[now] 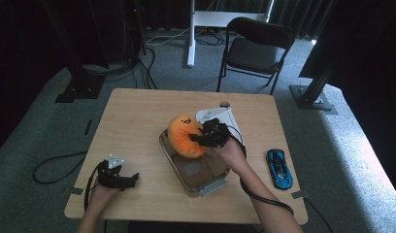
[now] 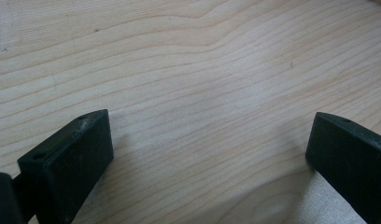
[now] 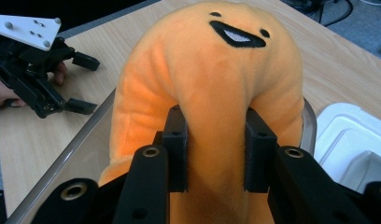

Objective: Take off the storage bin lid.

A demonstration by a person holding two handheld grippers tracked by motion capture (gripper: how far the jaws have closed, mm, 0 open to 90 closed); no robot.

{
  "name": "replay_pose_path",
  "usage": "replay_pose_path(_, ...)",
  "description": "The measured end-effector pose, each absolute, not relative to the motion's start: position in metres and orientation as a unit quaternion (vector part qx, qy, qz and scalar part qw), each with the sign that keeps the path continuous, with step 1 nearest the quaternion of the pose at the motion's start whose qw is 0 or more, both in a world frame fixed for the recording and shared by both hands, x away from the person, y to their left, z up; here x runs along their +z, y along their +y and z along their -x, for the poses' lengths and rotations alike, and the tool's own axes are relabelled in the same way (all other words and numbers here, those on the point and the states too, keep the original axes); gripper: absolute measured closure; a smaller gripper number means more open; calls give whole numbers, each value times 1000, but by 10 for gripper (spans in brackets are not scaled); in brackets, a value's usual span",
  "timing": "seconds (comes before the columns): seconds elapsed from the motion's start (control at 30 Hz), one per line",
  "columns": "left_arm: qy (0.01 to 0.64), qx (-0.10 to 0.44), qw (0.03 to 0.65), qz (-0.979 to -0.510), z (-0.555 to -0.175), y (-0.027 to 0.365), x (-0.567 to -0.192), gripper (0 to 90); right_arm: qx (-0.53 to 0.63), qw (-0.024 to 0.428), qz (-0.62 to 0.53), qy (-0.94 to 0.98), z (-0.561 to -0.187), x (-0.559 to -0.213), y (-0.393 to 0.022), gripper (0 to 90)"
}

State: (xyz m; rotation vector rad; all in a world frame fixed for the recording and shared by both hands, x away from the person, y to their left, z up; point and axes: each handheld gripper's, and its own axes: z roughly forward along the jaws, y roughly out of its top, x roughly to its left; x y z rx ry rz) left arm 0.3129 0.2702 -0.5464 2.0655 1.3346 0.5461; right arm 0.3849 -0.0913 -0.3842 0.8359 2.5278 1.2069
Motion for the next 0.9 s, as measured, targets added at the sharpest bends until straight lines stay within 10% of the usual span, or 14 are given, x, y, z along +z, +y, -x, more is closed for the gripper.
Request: replay_pose_path(0.9,504,206,306,-781,-313,270,-546,12,380,76,-295,874,-387,-410,-94,546)
